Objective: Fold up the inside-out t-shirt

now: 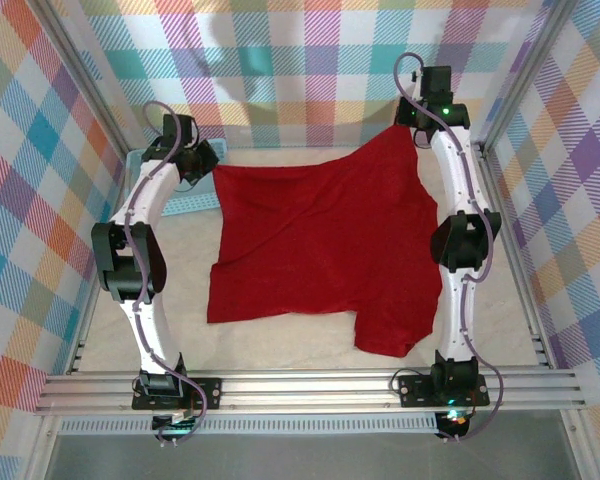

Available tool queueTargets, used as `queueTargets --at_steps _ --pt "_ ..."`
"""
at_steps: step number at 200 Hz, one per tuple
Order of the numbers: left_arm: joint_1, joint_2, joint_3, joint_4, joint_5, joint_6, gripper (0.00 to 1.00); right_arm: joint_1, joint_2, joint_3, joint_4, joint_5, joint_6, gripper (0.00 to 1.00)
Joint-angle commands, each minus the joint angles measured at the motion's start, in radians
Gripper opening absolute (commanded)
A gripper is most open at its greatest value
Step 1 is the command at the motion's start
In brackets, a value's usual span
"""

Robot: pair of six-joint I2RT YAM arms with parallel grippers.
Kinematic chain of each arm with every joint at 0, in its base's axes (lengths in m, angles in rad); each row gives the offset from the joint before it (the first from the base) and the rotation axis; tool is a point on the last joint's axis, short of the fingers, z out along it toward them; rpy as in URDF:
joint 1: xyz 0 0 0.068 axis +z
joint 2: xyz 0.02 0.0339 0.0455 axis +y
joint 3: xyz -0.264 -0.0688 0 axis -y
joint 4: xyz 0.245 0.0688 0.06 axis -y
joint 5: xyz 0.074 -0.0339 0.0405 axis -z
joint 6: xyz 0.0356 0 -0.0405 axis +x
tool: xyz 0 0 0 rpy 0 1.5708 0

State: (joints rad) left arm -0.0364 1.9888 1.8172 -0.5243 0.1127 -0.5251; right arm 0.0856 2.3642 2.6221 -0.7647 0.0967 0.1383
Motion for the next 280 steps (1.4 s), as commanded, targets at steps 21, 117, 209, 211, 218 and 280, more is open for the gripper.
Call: queueTargets --at_steps 21,117,209,211,218,280 --pt "0.011 0.012 0.030 -0.038 -0.032 0.046 0.00 -0.004 -0.064 -0.029 0.016 0.001 0.015 0.00" --pt "0.015 -0.126 -0.196 0.027 0.047 0.086 0.00 -0.002 -0.585 -0.872 0.189 -0.022 0.101 0.00" --pt "0.030 -0.284 -0.590 0.188 0.035 0.011 0.00 -0.051 -0.869 -1.432 0.302 0.010 0.305 0.00" --pt "0.030 -0.285 -0.601 0.194 0.038 0.009 0.00 -0.053 -0.872 -1.441 0.305 0.009 0.307 0.00" --pt "0.028 -0.289 -0.634 0.210 0.046 -0.002 0.00 -0.056 -0.881 -1.466 0.317 0.004 0.319 0.00" --pt "0.029 -0.271 -0.802 0.297 0.068 -0.046 0.00 -0.068 -0.951 -1.682 0.367 -0.009 0.444 0.00"
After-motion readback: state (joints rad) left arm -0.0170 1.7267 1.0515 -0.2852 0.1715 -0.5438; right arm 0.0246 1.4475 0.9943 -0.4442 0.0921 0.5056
